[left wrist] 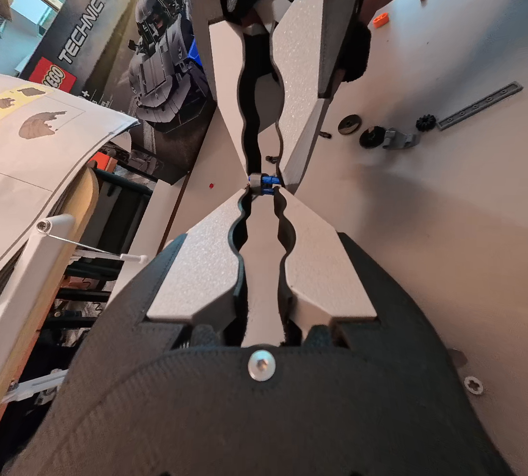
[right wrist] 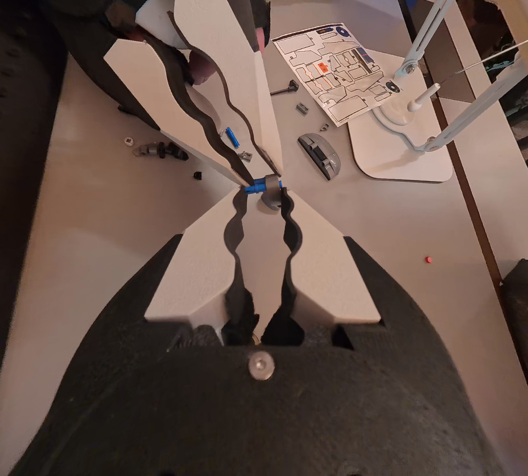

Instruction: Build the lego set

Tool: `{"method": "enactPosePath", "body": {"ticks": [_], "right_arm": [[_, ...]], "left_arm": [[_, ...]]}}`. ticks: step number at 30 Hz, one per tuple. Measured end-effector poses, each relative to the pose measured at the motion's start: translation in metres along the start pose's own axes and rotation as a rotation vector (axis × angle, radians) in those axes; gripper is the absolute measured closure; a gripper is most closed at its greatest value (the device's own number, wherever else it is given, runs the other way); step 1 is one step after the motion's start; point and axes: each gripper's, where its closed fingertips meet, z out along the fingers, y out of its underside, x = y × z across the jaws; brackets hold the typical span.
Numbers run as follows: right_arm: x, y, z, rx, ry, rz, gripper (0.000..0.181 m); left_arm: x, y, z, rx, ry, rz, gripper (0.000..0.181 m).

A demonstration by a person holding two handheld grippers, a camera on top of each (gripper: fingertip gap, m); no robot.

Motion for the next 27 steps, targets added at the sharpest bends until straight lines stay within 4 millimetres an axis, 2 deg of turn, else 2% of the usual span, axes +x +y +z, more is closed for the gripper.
{"method": "enactPosePath", "body": {"ticks": [15,21,27], "right_arm": [[-0.0065,0.0061,0.0012,-0.051,-0.03,-0.013,0.161],[-0.0059,0.0064,0.002,-0.02,-0.085,0.041,0.159],[-0.0087,0.0045,-0.0017,0.019,-0.102,0.014,0.158]], "left_arm": [[0.0075,0.0013,0.0009,-0.024,0.032,0.032,0.169],[0.0073,0.0025,0.0027,-0.005,0.041,0.032,0.168],[0.0089,-0.0017,0.0008,0.029,0.076,-0.007,0.168]]}}
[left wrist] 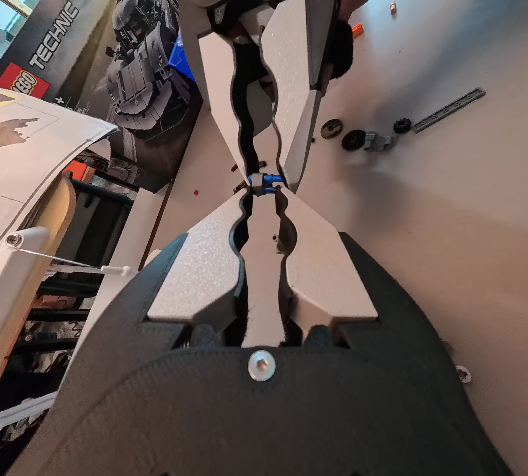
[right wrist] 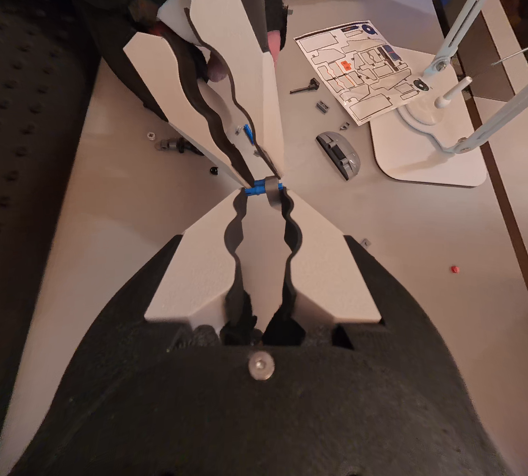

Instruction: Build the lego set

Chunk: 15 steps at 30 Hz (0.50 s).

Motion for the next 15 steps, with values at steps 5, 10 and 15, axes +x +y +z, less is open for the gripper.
{"method": "enactPosePath", "body": {"ticks": [5,10,15], "right_arm": [[-0.0032,0.0002,-0.0007,0.017,-0.031,0.004,0.158],[-0.005,0.0009,-0.001,0.027,-0.055,0.019,0.158],[-0.0069,0.0004,-0.0014,0.027,-0.062,0.01,0.158]], "left_arm": [[0.0028,-0.0008,-0.0007,0.006,0.019,0.007,0.168],[0.0047,-0.0013,-0.0004,0.005,0.023,0.019,0.168],[0.0063,-0.002,-0.0006,0.01,0.033,0.016,0.168]]}}
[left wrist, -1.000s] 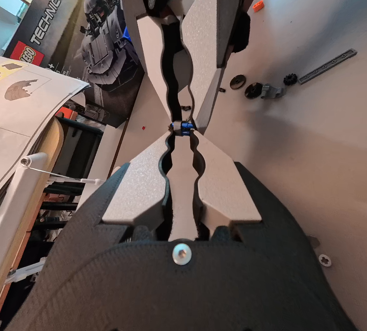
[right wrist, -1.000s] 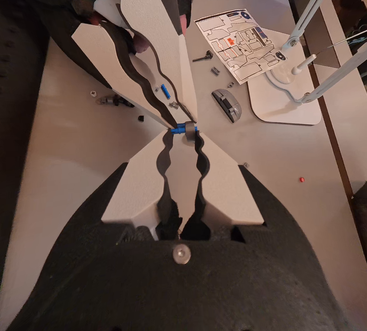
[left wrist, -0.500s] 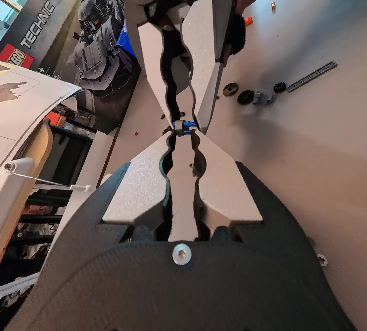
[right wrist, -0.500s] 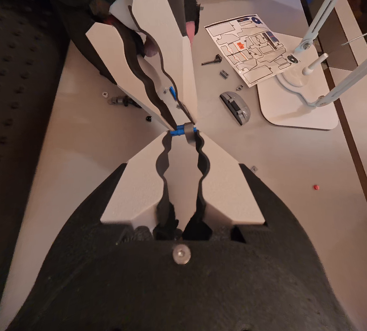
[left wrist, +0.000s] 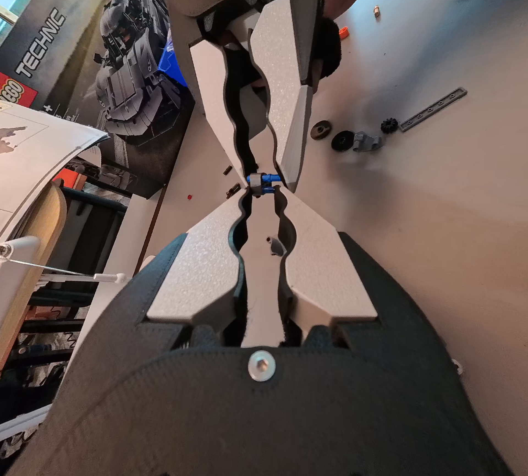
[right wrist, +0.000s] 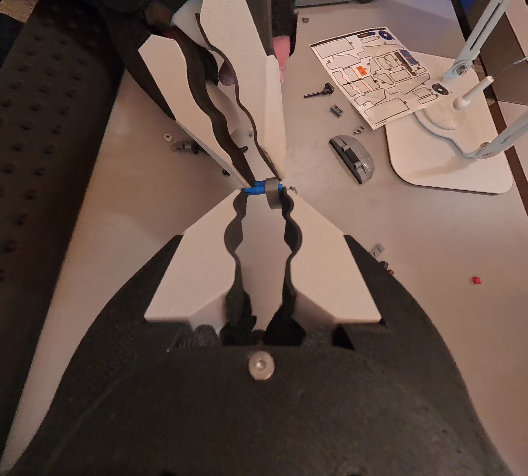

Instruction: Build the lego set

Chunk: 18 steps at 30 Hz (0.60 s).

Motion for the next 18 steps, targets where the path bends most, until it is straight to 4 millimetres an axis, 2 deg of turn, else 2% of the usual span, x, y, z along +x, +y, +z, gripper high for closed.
{"method": "enactPosePath", "body": {"ticks": [18], "right_arm": [[-0.002,0.0041,0.0004,-0.04,-0.01,0.026,0.161]], "left_arm": [[0.0036,0.0005,0.0023,-0.026,-0.005,-0.013,0.169]]}}
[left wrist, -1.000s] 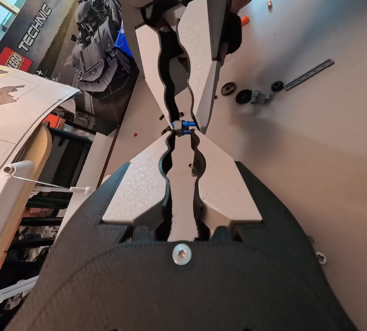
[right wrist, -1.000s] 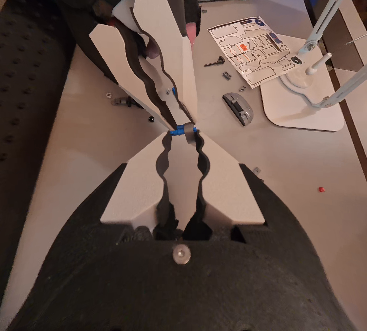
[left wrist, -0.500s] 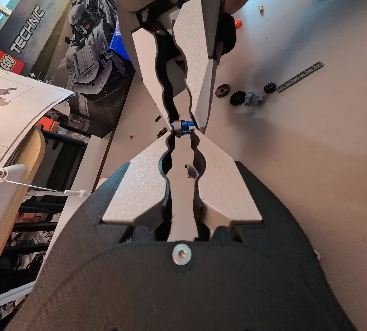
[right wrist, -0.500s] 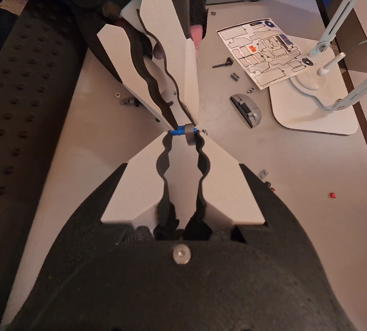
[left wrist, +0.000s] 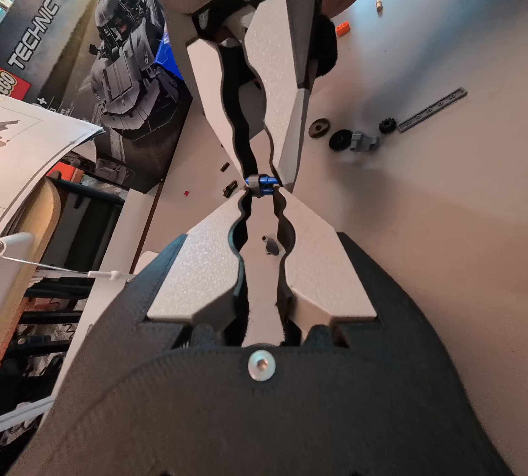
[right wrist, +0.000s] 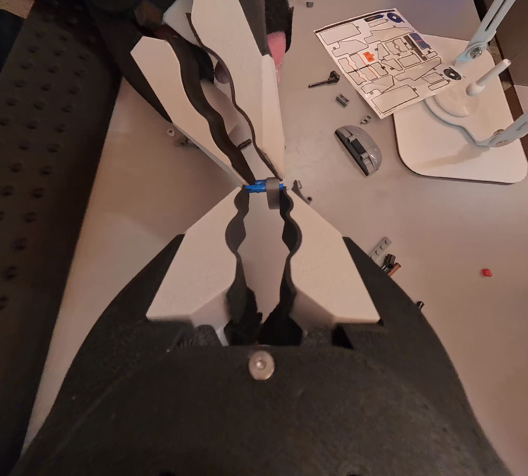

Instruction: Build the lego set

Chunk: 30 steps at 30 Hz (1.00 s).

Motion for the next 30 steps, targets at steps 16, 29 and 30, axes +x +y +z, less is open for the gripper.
{"method": "enactPosePath", "body": {"ticks": [16,29,30], "right_arm": [[-0.001,-0.003,-0.002,0.059,-0.04,0.002,0.159],[-0.006,-0.005,-0.005,0.105,-0.116,0.06,0.16],[-0.006,-0.005,-0.005,0.099,-0.109,0.058,0.16]], "left_arm": [[-0.002,-0.003,-0.002,0.045,0.035,-0.034,0.168],[0.001,-0.006,-0.003,0.065,0.061,-0.056,0.168],[0.001,-0.006,-0.003,0.068,0.064,-0.062,0.168]]}}
